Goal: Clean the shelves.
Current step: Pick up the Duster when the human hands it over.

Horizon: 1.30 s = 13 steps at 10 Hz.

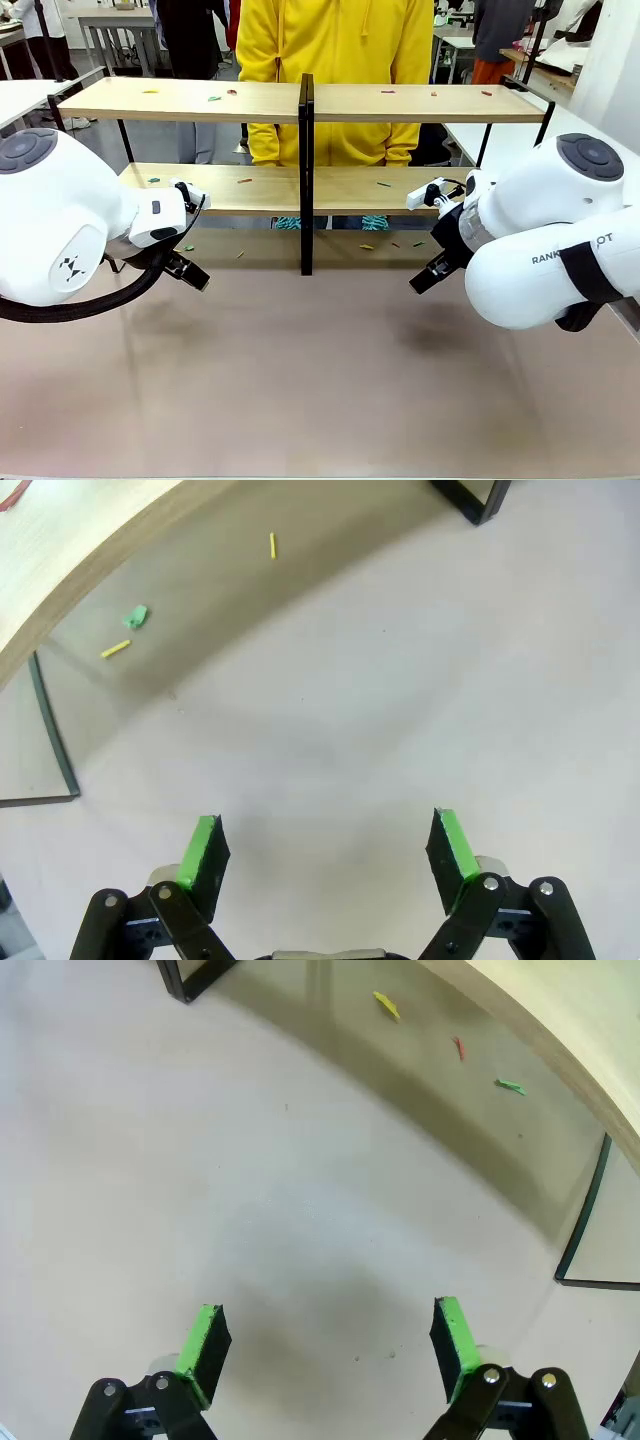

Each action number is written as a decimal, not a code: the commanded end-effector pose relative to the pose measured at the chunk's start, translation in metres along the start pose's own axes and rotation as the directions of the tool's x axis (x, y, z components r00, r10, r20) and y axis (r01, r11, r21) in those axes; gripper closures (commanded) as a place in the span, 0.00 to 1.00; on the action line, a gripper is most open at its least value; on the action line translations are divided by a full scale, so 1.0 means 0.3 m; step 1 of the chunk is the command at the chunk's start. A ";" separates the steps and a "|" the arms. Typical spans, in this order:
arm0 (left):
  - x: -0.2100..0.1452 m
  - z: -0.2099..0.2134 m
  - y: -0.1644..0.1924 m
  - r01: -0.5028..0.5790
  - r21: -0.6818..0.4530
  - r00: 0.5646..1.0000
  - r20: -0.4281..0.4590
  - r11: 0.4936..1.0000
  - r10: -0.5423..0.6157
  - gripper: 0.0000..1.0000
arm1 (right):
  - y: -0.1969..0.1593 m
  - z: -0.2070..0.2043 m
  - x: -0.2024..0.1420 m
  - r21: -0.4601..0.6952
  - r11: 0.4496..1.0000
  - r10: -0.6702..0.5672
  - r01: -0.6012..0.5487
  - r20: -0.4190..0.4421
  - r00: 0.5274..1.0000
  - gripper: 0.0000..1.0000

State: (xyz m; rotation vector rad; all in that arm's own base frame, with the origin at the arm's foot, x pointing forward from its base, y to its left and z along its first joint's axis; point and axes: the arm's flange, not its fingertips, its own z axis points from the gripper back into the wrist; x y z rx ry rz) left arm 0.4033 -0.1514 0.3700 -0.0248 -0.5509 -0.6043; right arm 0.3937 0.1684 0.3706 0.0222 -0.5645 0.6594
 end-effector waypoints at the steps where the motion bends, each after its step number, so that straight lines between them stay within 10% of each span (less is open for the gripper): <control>1: 0.000 0.000 0.000 0.001 0.000 1.000 0.000 1.000 -0.001 0.00 | 0.000 0.000 0.000 0.000 1.000 -0.001 0.001 0.000 1.000 0.00; 3: 0.000 0.000 0.000 0.000 0.000 1.000 0.000 1.000 0.000 0.00 | 0.000 0.000 0.000 0.000 1.000 0.000 0.000 0.000 1.000 0.00; 7: -0.241 0.532 0.060 0.293 -0.155 0.946 0.190 0.944 -0.263 0.00 | -0.076 0.492 -0.019 0.114 0.992 -0.067 0.049 0.165 0.984 0.00; 8: -0.309 0.643 0.094 0.235 -0.127 0.941 0.280 0.964 -0.192 0.00 | -0.089 0.615 -0.036 0.162 0.977 -0.166 0.136 0.187 0.968 0.00; 10: -0.442 0.806 0.181 0.022 -0.146 0.785 0.615 0.989 0.073 0.00 | -0.113 0.806 -0.042 0.136 0.972 -0.223 0.193 0.264 0.938 0.00; 13: -0.461 0.816 0.178 -0.036 -0.130 0.777 0.619 0.991 0.109 0.00 | -0.081 0.926 0.015 0.081 0.967 -0.256 0.243 0.344 0.903 0.00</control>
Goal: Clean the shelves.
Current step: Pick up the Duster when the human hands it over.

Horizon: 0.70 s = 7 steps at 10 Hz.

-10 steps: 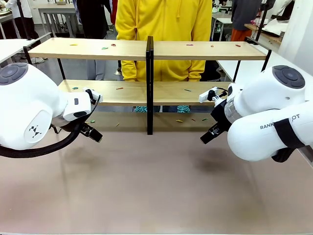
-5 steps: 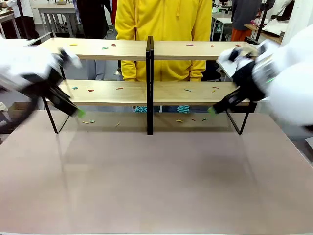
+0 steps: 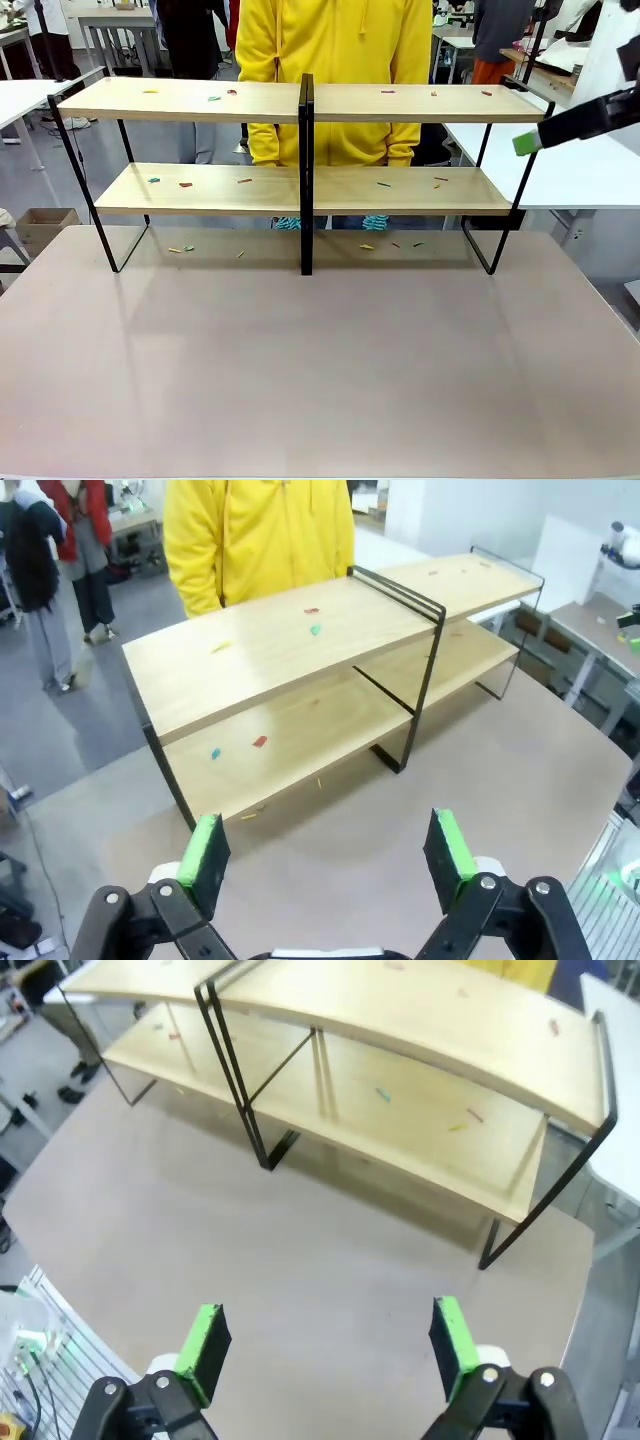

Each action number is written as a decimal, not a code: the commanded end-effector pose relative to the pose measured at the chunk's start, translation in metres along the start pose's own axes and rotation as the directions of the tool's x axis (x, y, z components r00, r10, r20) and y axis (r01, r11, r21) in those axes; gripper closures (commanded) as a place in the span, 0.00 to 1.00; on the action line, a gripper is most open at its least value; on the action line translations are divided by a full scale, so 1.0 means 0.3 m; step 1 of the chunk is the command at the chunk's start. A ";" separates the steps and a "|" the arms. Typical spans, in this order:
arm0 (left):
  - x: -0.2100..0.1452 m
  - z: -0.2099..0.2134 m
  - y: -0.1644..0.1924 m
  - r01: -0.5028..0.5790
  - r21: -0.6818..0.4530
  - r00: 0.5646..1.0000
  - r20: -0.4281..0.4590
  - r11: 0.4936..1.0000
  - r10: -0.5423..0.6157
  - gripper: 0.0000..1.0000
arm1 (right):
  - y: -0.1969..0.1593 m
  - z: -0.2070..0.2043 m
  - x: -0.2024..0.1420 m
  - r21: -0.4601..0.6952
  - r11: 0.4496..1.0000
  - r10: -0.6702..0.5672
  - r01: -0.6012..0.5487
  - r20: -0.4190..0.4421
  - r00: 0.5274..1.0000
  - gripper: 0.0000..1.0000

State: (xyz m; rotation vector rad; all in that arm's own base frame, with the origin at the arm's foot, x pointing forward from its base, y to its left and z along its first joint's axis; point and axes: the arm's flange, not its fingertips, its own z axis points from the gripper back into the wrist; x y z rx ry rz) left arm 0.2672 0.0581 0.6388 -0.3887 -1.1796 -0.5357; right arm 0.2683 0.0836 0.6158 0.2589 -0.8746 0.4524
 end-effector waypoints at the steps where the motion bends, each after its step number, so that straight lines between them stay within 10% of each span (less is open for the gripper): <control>1: -0.392 -0.114 -0.198 0.028 0.005 0.997 -0.067 1.000 -0.027 0.00 | 0.034 -0.034 0.027 -0.032 0.999 -0.038 0.039 0.032 0.999 0.00; 7: -0.387 -0.176 -0.234 -0.018 0.241 0.990 -0.131 0.970 0.051 0.00 | -0.003 -0.052 0.043 -0.044 0.996 -0.071 0.073 0.047 0.996 0.00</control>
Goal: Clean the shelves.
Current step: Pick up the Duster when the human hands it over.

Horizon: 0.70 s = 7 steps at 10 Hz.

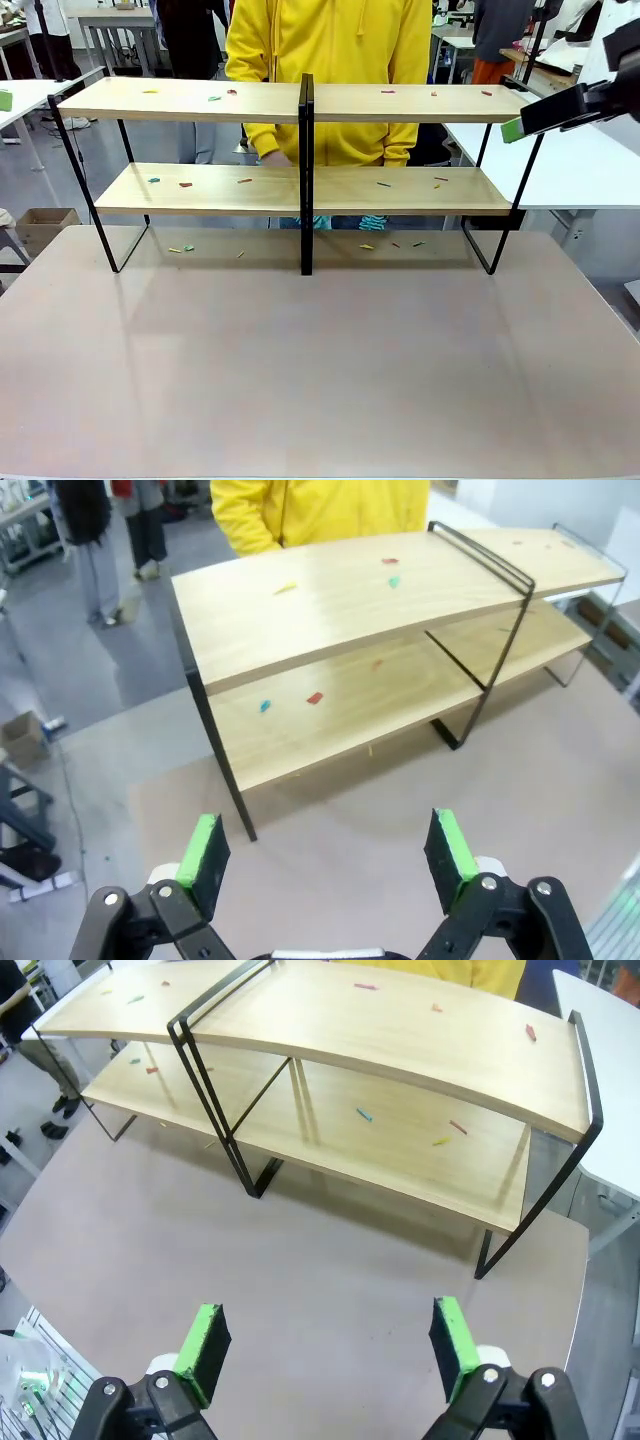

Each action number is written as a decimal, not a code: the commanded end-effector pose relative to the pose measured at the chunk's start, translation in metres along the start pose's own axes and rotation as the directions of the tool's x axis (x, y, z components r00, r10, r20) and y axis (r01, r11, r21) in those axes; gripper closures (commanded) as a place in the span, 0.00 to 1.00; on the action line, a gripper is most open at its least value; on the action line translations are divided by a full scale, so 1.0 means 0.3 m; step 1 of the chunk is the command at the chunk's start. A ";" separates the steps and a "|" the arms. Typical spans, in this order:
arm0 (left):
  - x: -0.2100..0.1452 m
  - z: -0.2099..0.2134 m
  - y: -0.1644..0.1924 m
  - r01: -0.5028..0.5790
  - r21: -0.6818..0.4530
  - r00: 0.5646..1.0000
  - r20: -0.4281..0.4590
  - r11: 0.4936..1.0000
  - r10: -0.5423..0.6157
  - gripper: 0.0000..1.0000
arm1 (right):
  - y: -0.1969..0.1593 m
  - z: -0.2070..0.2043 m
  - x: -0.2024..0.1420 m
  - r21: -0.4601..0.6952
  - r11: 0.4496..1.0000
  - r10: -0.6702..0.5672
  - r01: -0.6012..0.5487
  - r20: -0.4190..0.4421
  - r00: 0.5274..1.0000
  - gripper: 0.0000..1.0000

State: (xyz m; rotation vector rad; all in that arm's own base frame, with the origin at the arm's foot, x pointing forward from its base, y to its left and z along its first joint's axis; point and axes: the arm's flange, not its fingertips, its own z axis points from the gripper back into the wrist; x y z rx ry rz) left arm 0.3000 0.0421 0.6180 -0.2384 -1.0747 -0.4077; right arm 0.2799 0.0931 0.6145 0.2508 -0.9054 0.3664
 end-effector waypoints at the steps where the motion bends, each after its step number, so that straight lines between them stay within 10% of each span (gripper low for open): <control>1: -0.358 -0.055 -0.273 0.045 0.096 0.999 0.000 0.994 -0.046 0.00 | -0.022 -0.016 0.017 0.006 1.000 -0.009 0.009 0.002 1.000 0.00; 7: -0.294 -0.121 -0.408 0.135 0.101 0.991 -0.012 0.986 -0.135 0.00 | -0.082 -0.043 -0.018 0.019 0.999 -0.045 0.045 -0.008 0.999 0.00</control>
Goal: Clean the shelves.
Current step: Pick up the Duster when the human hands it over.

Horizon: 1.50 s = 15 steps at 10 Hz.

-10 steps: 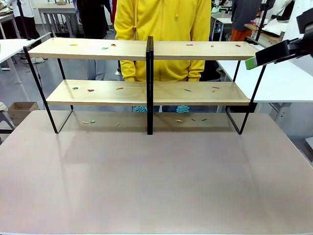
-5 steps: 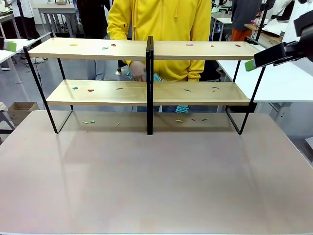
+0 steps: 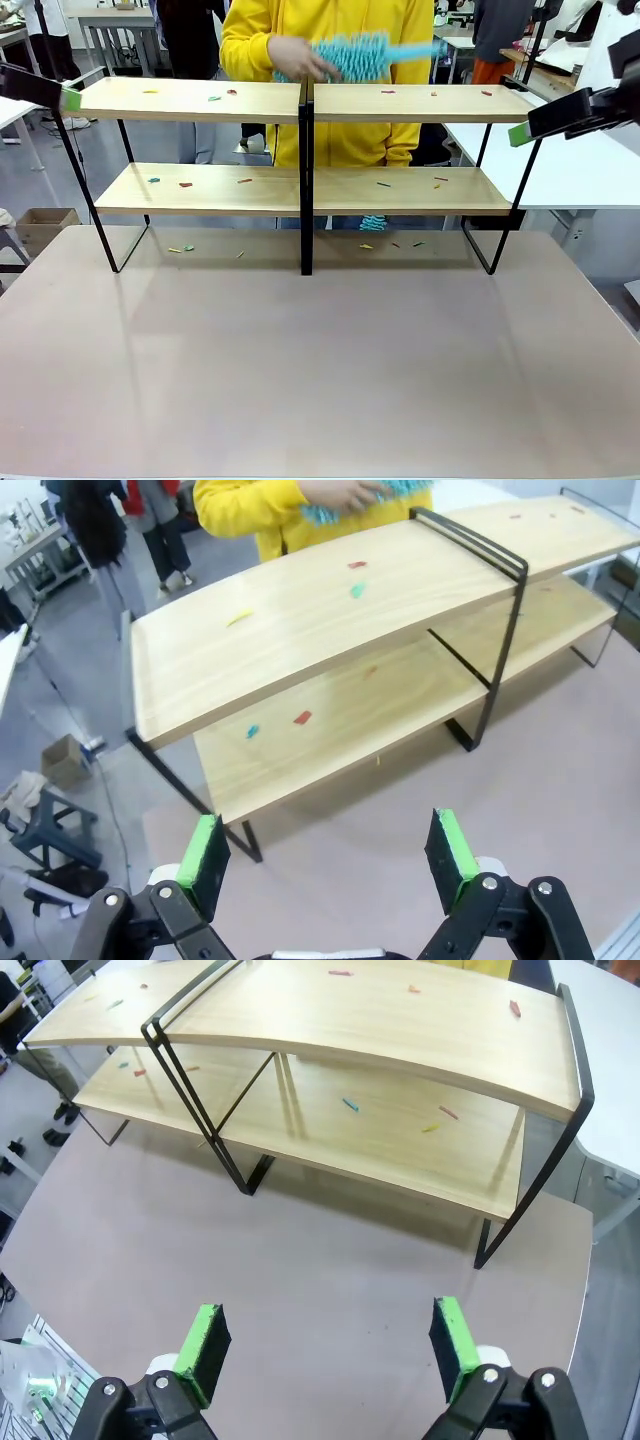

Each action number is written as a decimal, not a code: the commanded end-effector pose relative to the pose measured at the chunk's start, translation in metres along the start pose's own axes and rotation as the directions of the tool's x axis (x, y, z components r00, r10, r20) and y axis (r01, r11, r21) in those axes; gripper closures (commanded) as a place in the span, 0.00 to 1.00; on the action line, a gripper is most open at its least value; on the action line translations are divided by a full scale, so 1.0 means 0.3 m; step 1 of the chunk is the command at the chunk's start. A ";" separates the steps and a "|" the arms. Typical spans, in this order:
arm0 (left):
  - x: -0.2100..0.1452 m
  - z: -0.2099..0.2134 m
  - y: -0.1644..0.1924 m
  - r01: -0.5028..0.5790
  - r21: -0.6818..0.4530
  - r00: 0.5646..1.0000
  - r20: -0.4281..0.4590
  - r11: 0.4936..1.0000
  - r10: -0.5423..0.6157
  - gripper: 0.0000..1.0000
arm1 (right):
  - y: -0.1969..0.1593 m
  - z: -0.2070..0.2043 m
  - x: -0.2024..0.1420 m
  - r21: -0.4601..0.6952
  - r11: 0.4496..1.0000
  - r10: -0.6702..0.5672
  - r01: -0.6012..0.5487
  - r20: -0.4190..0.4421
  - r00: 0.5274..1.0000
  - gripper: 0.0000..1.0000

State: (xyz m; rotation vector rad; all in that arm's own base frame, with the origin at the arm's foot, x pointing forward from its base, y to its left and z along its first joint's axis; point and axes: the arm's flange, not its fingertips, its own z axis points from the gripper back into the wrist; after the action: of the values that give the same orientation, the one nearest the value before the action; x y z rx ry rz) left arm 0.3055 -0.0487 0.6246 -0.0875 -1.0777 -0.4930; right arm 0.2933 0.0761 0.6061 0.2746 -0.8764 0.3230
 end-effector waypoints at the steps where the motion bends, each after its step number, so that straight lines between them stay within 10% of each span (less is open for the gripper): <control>1: -0.339 -0.007 -0.225 -0.005 0.035 1.000 0.027 0.999 0.004 0.00 | -0.013 -0.019 -0.004 0.013 1.000 0.006 -0.006 0.010 1.000 0.00; 15: -0.285 -0.041 -0.287 -0.029 0.020 0.999 0.036 0.999 0.028 0.00 | 0.292 0.080 0.034 -0.083 0.983 -0.159 0.164 0.063 0.985 0.00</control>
State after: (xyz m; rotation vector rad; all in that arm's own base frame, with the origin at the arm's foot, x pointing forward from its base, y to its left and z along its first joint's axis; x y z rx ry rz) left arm 0.3032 -0.1204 0.6162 -0.0943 -1.0890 -0.4800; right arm 0.2492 0.1460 0.6344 0.3012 -0.9088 0.1630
